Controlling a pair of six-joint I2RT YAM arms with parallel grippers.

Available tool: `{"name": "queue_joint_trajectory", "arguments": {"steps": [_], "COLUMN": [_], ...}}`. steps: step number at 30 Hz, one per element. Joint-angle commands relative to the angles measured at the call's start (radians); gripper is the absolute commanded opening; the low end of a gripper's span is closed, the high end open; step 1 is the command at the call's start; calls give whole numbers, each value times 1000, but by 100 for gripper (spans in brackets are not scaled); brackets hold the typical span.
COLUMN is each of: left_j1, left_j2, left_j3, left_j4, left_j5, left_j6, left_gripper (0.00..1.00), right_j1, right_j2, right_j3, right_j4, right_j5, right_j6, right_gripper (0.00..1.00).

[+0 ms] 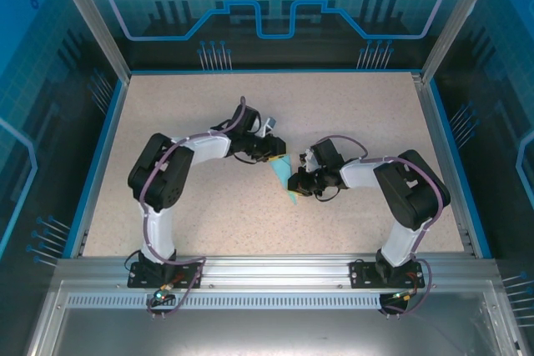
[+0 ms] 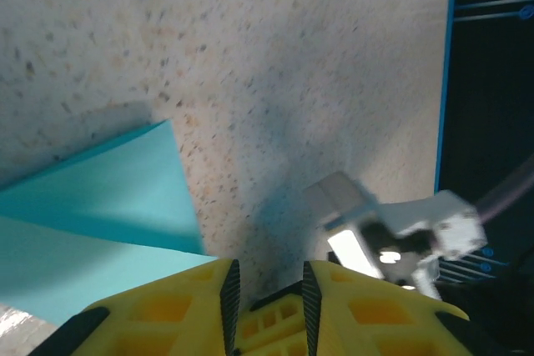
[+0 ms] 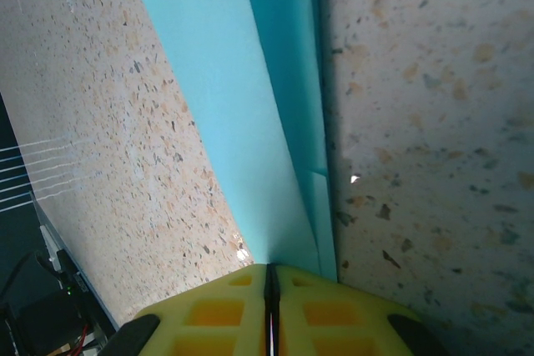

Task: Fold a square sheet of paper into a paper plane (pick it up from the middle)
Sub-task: Fold the wing for the fifth time at the center of the table.

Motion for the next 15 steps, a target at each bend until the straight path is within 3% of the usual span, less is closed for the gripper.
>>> {"name": "queue_joint_trajectory", "arguments": {"steps": [1, 15], "left_j1": [7, 7], "left_j2": [61, 140], "left_j3": [16, 27], "left_j4": [-6, -62], "left_j5": [23, -46], "left_j6": [-10, 19], "left_gripper": [29, 29], "right_j1": [0, 31], "right_j2": [39, -53], "right_j3": [-35, 62], "right_j4": [-82, -98], "right_j5": [36, 47], "right_j6": [9, 16], "right_gripper": [12, 17]}}
